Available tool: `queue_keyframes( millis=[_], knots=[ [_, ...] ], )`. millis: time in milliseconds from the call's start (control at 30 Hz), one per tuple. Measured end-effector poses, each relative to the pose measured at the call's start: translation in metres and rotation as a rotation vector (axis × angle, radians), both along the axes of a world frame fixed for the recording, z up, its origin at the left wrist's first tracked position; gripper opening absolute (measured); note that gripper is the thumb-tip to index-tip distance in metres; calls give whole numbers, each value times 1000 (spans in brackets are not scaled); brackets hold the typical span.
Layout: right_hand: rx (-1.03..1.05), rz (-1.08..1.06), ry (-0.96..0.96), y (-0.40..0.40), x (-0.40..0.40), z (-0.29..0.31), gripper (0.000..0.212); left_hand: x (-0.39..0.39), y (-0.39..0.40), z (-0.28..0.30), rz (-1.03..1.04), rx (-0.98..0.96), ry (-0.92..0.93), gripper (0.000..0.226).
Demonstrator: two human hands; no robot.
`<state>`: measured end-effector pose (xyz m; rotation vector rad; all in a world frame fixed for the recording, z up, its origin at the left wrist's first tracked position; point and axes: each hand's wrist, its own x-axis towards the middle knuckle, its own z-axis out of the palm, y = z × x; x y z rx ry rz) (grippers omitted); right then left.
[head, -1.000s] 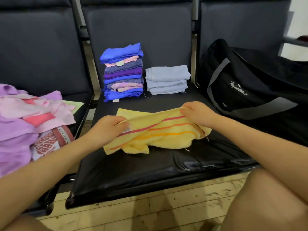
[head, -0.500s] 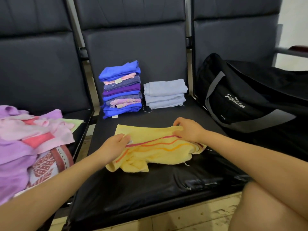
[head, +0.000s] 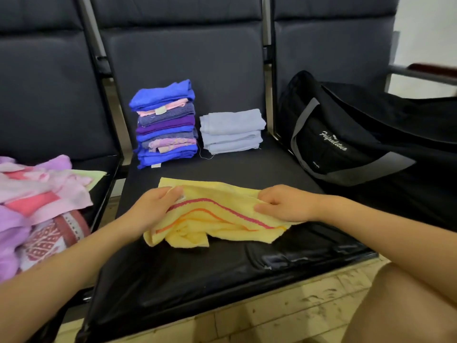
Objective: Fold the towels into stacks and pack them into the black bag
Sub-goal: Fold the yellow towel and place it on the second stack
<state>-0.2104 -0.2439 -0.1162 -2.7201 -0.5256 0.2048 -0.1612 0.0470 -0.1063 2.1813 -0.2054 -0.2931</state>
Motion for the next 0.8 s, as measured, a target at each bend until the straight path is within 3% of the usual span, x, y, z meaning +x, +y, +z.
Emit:
queue_keyframes(
  millis=[133, 300, 367, 467, 533, 700, 800],
  knots=[
    [41, -65, 3, 3, -4, 6, 41, 4, 1, -4, -85, 154, -136, 29],
    [370, -250, 222, 0, -1, 9, 37, 1, -3, -14, -176, 376, -211, 33],
    [370, -306, 360, -5, 1, 9, 38, -5, -4, -15, -294, 529, -242, 36],
    [283, -326, 341, -14, 7, 2, 40, -10, -4, -12, -387, 702, -287, 36],
    [297, -331, 246, -20, 11, -2, 43, -9, -2, -12, -377, 649, -279, 37],
    [358, -354, 78, -25, 24, -5, 35, -8, -1, -8, -199, 135, -169, 41],
    [357, -368, 84, -25, 33, -7, 35, 0, -4, -3, -114, 80, -165, 39]
  ],
)
